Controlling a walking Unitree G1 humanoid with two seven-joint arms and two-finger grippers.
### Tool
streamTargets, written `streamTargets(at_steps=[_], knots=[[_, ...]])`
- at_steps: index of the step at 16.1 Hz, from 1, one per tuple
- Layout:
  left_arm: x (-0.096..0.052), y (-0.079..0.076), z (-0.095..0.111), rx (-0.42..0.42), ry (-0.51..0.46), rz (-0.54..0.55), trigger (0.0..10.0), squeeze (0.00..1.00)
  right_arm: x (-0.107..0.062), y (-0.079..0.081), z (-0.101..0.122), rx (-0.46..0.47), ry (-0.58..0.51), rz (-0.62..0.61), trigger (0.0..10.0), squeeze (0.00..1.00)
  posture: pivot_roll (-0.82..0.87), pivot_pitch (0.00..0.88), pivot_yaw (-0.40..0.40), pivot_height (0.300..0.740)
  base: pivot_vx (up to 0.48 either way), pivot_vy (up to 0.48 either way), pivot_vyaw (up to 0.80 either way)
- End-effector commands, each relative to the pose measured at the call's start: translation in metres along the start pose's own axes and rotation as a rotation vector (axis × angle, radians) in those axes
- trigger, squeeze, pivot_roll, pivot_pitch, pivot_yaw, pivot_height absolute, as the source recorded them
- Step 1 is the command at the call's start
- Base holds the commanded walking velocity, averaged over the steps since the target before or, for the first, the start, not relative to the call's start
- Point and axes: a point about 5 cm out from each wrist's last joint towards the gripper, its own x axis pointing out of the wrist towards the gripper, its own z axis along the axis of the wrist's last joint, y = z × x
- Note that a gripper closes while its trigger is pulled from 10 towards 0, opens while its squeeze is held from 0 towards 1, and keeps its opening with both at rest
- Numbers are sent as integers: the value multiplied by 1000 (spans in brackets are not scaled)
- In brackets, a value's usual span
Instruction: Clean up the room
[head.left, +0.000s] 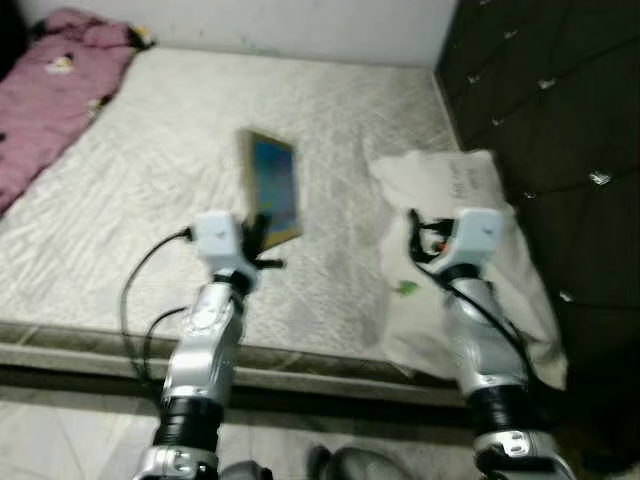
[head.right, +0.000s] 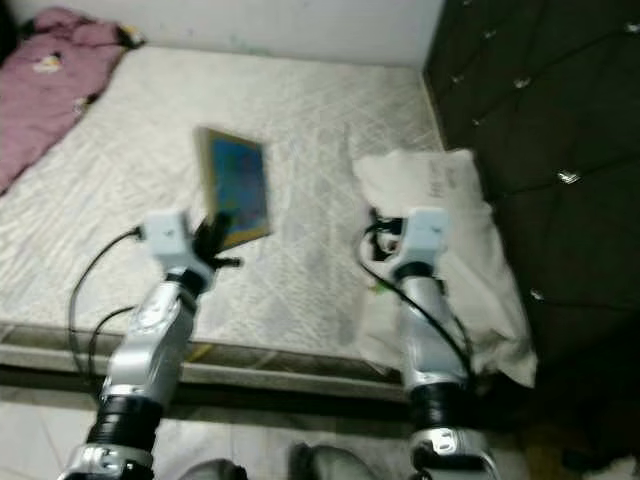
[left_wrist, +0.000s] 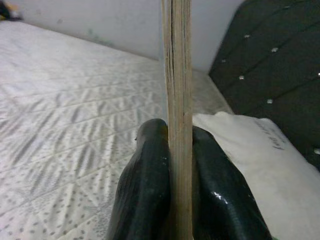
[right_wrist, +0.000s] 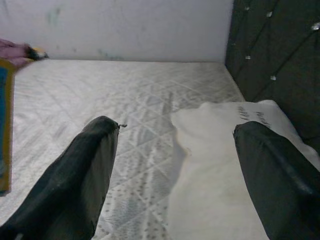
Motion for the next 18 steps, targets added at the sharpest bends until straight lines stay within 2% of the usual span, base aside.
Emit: streamTargets(at_steps=[1,8,18], knots=[[4,-4,14,2,-65,-16,10000,0,1,-6,2,-9,-7,-18,10000,0,-47,53,20,740,0,0,0],[4,-5,14,-22,-64,-29,10000,0,0,-7,1,-10,-6,-21,10000,0,-47,54,20,740,0,40,0],[5,-6,15,-15,-74,-37,10000,0,0,-7,0,-18,-3,-18,10000,0,-49,53,17,740,0,480,0]])
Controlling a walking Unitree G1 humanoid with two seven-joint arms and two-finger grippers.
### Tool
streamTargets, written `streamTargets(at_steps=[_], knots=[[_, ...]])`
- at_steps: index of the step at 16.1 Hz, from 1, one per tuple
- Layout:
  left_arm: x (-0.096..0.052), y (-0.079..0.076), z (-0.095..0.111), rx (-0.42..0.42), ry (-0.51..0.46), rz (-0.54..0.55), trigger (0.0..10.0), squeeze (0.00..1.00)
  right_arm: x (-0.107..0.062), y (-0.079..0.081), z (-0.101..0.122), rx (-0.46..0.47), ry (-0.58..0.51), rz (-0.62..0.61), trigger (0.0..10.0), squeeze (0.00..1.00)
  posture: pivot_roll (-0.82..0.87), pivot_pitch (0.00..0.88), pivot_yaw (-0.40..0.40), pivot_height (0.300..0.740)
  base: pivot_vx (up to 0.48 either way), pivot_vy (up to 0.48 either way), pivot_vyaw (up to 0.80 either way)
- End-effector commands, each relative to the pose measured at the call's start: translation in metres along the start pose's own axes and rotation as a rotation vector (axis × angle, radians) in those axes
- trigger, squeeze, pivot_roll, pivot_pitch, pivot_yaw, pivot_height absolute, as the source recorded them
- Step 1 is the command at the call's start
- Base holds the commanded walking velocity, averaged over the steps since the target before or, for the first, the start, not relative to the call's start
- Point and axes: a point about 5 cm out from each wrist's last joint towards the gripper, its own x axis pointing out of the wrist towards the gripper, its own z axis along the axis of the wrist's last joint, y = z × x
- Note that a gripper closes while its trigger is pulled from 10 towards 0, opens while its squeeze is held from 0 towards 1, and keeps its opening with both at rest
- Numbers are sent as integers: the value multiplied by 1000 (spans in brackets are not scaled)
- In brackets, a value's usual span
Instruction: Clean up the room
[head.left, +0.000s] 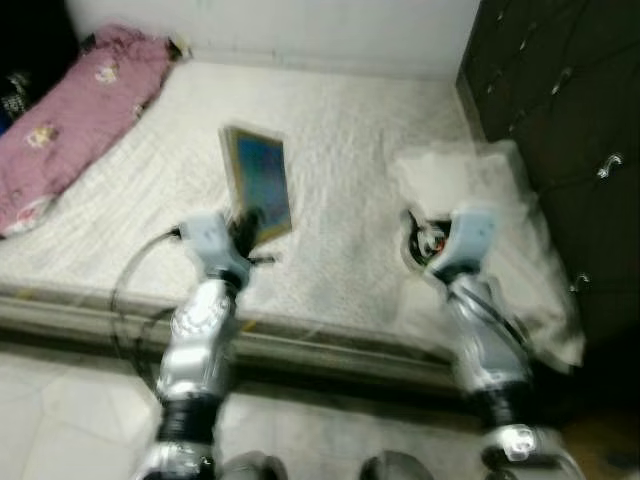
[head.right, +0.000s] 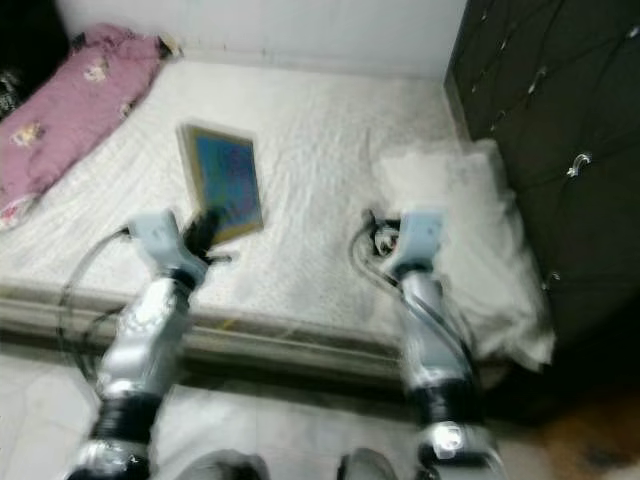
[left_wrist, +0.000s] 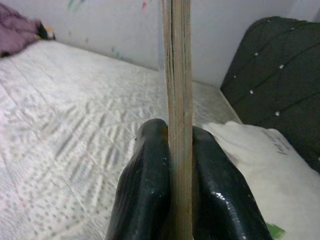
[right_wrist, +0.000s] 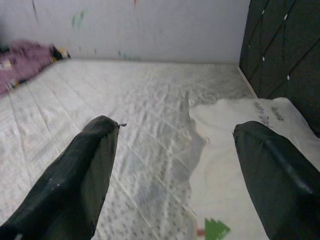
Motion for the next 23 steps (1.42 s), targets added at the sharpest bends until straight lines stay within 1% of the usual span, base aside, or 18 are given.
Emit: streamTargets(at_steps=[1,2,3,5,7,10,14,19,21,23], knots=[[3,3,13,30,-56,2,10000,0,1,6,2,8,-7,12,10000,0,-49,53,17,740,0,0,0],[3,3,14,38,-60,1,10000,0,1,6,2,7,-7,13,10000,0,-49,53,17,740,0,0,0],[2,2,15,16,-70,-19,10000,0,1,6,1,5,-7,13,10000,0,-49,53,17,740,0,0,0],[1,1,16,4,-79,-33,10000,0,1,6,1,3,-7,15,10000,0,-49,53,17,740,0,0,0],[1,1,16,2,-80,-39,10000,0,2,6,1,1,-8,16,10000,0,-47,47,17,740,247,0,0],[1,1,17,-6,-87,-53,10000,0,2,7,1,1,-8,20,10000,0,-46,44,16,740,323,0,0],[0,-1,17,-16,-86,-64,10000,0,3,6,2,0,-10,22,10000,0,-46,38,15,740,462,0,0],[1,1,15,-13,-74,-51,10000,0,3,6,2,-1,-9,20,10000,0,-46,38,15,740,415,0,-88],[1,2,12,-13,-56,-26,10000,0,3,4,1,-4,-8,17,10000,0,-45,46,14,740,0,0,0],[1,1,12,-14,-53,-25,10000,0,3,3,0,-3,-5,11,10000,0,-45,48,15,740,0,0,0]])
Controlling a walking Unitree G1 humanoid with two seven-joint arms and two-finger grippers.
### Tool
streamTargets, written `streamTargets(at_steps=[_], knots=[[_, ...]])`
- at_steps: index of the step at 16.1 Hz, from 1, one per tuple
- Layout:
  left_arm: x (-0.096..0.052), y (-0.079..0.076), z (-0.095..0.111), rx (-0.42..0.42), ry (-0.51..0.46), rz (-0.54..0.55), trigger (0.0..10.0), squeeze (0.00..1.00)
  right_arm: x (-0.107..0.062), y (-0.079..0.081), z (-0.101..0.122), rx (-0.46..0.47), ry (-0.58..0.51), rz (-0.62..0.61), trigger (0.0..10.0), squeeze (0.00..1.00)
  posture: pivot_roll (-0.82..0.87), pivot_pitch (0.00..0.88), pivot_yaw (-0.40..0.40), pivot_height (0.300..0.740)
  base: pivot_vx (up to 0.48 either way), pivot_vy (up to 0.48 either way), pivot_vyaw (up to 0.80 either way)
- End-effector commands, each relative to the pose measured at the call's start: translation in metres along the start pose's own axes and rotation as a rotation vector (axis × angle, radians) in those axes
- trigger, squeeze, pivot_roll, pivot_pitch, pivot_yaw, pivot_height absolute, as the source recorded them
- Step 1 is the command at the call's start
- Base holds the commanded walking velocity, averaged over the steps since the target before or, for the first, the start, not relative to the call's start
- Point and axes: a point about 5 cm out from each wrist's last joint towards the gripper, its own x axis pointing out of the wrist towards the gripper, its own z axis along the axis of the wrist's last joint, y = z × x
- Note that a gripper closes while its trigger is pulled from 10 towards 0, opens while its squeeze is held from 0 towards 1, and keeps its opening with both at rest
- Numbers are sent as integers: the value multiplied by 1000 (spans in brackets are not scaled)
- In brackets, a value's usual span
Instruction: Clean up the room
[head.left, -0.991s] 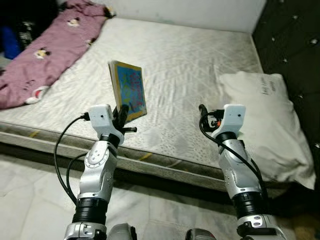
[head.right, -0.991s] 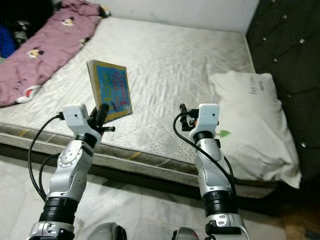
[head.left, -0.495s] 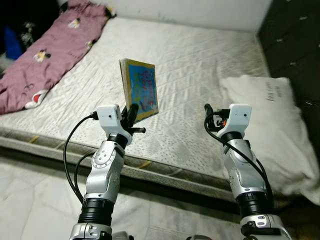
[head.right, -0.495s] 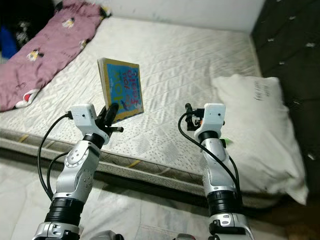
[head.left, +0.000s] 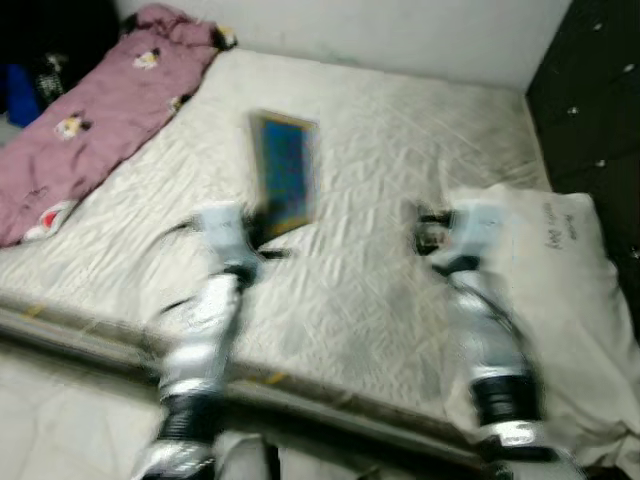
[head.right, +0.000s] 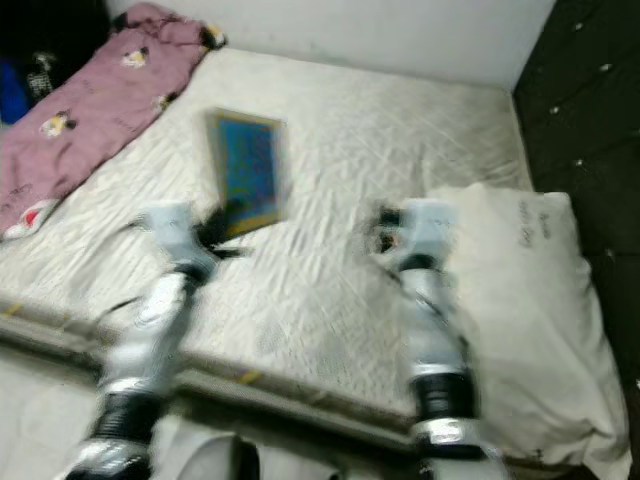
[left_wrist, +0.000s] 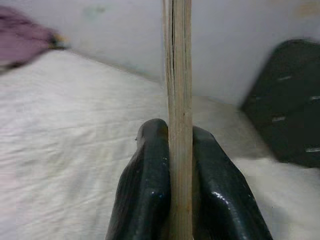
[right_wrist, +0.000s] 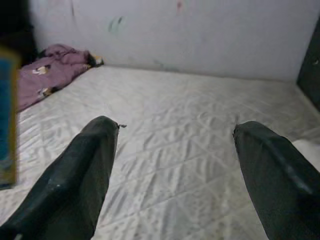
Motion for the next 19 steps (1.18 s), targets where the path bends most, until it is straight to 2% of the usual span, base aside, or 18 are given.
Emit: streamTargets(at_steps=[1,10,16,19], knots=[[4,-13,7,-4,-37,-42,10000,0,-5,-16,-6,-12,26,-44,10000,0,-46,49,16,740,0,0,-800],[6,-12,7,1,-31,-14,10000,0,-4,-16,-6,-13,24,-48,10000,0,-46,46,16,740,0,0,-774],[5,-3,10,30,-49,59,10000,0,-3,-16,-4,-15,15,-40,10000,0,-43,41,11,740,0,0,0],[-8,10,7,45,-37,118,10000,0,-7,-16,-5,-16,20,-37,10000,0,-37,50,10,740,0,0,0]])
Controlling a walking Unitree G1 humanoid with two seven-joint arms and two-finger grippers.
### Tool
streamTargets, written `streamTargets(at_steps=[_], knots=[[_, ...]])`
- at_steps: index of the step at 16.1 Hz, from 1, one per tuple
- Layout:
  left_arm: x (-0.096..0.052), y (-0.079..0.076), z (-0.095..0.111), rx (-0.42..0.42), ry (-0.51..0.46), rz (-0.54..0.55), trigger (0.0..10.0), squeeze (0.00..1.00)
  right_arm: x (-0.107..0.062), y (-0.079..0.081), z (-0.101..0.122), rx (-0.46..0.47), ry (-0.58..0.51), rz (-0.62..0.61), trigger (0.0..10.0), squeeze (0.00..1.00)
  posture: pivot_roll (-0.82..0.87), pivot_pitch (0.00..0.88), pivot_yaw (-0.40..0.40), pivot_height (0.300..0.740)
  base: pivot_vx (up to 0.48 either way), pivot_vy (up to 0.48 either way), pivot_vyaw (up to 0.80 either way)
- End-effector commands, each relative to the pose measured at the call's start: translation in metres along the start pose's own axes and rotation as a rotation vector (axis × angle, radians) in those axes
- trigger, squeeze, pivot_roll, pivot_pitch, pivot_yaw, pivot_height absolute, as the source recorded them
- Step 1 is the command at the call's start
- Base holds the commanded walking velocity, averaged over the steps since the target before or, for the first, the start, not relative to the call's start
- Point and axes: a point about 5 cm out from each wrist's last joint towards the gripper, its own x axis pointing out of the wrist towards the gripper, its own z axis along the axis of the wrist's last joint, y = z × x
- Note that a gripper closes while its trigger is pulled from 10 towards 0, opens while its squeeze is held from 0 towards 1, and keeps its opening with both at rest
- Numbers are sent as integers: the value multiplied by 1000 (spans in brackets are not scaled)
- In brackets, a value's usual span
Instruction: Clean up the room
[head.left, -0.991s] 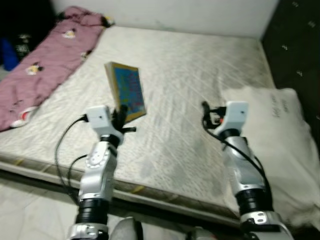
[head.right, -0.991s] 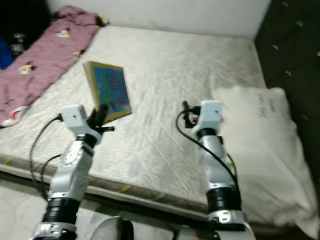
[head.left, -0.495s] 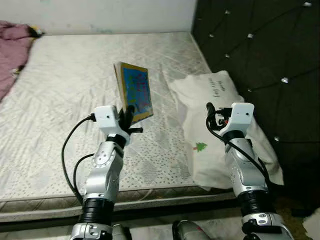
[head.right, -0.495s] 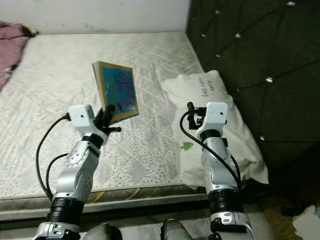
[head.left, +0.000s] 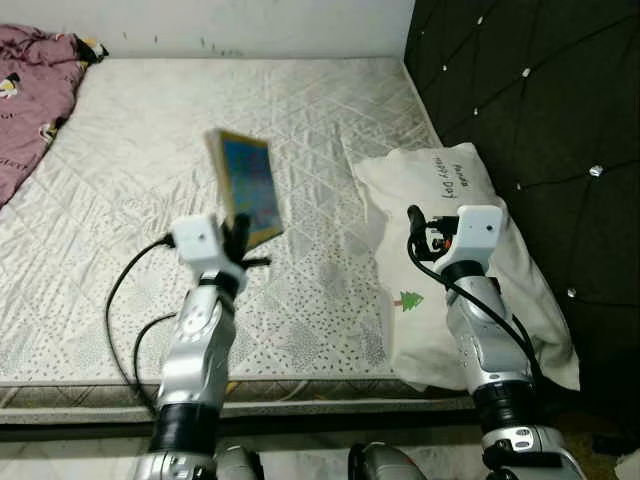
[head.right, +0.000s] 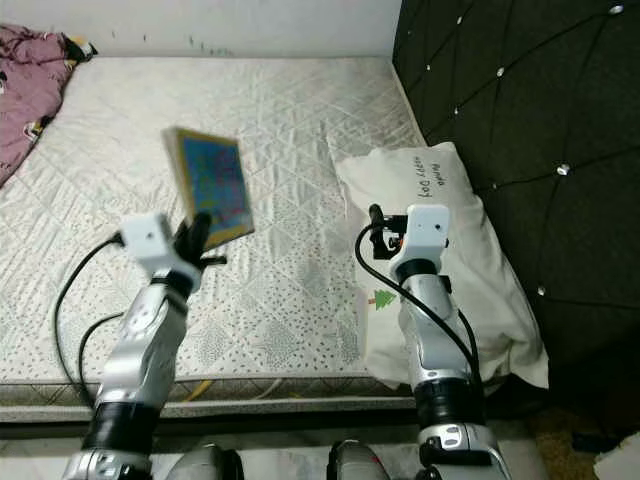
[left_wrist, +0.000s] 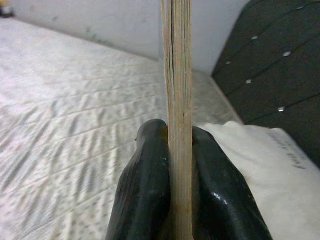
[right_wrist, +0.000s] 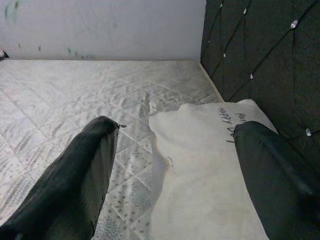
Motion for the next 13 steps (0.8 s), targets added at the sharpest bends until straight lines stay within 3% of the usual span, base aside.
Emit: streamTargets(at_steps=[1,6,13], knots=[[-4,5,10,25,-49,10,10000,0,-4,0,-2,4,8,3,10000,0,-34,59,10,740,0,0,0],[-17,18,8,74,-41,58,10000,0,-12,2,-9,17,33,14,10000,0,-16,74,9,740,0,0,0],[-22,17,9,62,-27,67,10000,0,-17,5,-7,11,38,47,10000,0,-15,115,0,740,0,0,0]])
